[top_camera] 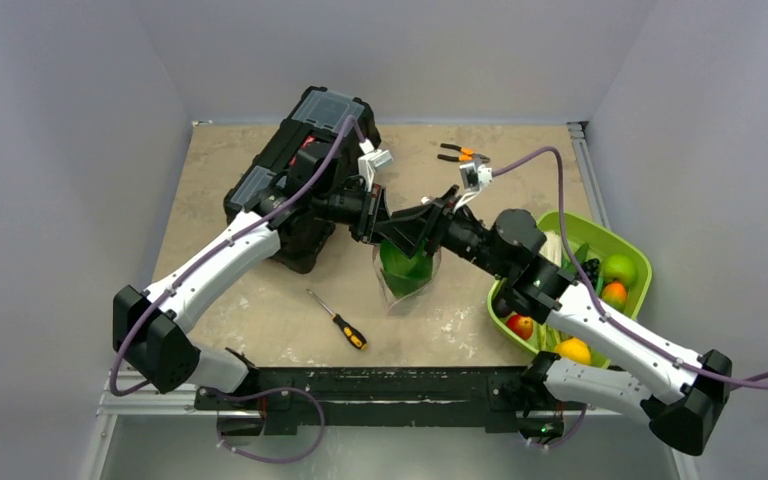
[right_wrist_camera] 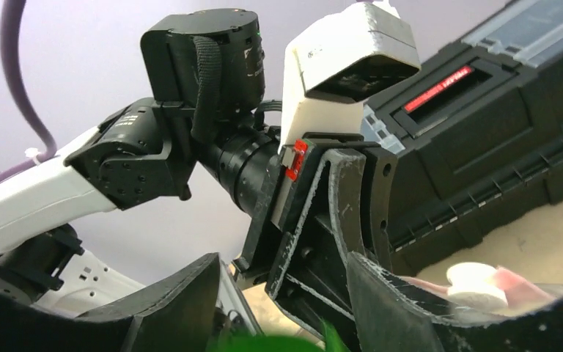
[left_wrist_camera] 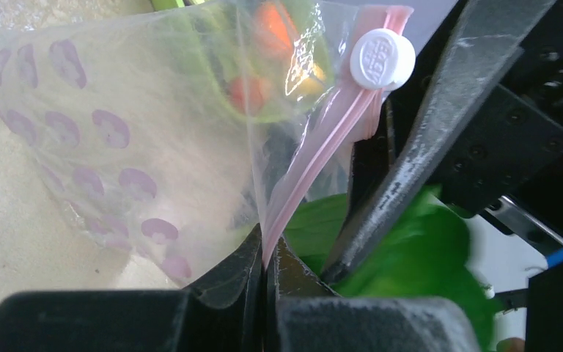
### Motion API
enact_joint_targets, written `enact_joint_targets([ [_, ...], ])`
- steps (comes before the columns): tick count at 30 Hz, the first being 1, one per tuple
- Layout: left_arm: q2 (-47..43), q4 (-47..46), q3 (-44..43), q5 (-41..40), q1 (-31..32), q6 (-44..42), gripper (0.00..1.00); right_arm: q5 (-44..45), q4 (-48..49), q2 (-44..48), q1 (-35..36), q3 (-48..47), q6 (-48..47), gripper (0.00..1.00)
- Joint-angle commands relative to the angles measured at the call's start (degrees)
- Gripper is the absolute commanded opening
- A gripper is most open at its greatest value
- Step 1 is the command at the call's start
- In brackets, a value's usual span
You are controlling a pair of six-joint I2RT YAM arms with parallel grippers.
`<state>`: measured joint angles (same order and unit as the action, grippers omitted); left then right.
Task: Place the food in the zip-top bag and seal the zipper
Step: Place the fake vegetable in the zipper food storage bag, then adjust the zipper food storage bag at the center of the board.
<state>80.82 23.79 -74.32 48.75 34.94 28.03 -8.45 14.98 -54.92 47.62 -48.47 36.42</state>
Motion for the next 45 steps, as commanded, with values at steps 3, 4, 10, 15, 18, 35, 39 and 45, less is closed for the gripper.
enact_joint_targets([
  [3, 0.46, 1.41, -1.35, -1.56, -0.09, -1.22, 0.0, 1.99, -14.82, -3.24, 0.12, -10.4, -0.34, 0.71],
  [4, 0.48, 1.77, -1.55, -1.85, -0.16, -1.31, 0.0, 2.52, -16.72, -3.01, 0.14, -11.14, -0.69, 0.73],
  [10, -0.49, 2.22, -1.34, -4.13, -0.15, -1.89, 0.0, 6.7, -28.74, -2.76, 0.22, -18.95, -3.08, 0.77],
  [15, -1.42, 2.97, -1.41, -6.12, -0.29, -2.44, 0.0, 8.21, -38.33, -0.53, 0.2, -23.6, -6.35, 0.77],
  [18, -2.0, 3.36, -1.33, -7.69, -0.31, -2.81, 0.0, 8.36, -44.13, 1.27, 0.32, -23.71, -5.66, 0.77],
  [35, -2.19, 3.13, -1.09, -7.83, -0.58, -2.81, 0.0, 17.71, -51.25, -0.89, 9.27, -18.18, 0.89, 0.55],
  [39, -2.94, 3.18, -1.17, -8.2, -0.57, -3.67, 0.0, 18.32, -48.11, -2.26, 9.86, -18.29, 0.28, 0.33],
  [45, -4.73, 3.48, -0.93, -10.95, -0.6, -4.86, 0.0, 15.02, -40.23, -3.3, 9.89, -18.62, -0.63, 0.13],
])
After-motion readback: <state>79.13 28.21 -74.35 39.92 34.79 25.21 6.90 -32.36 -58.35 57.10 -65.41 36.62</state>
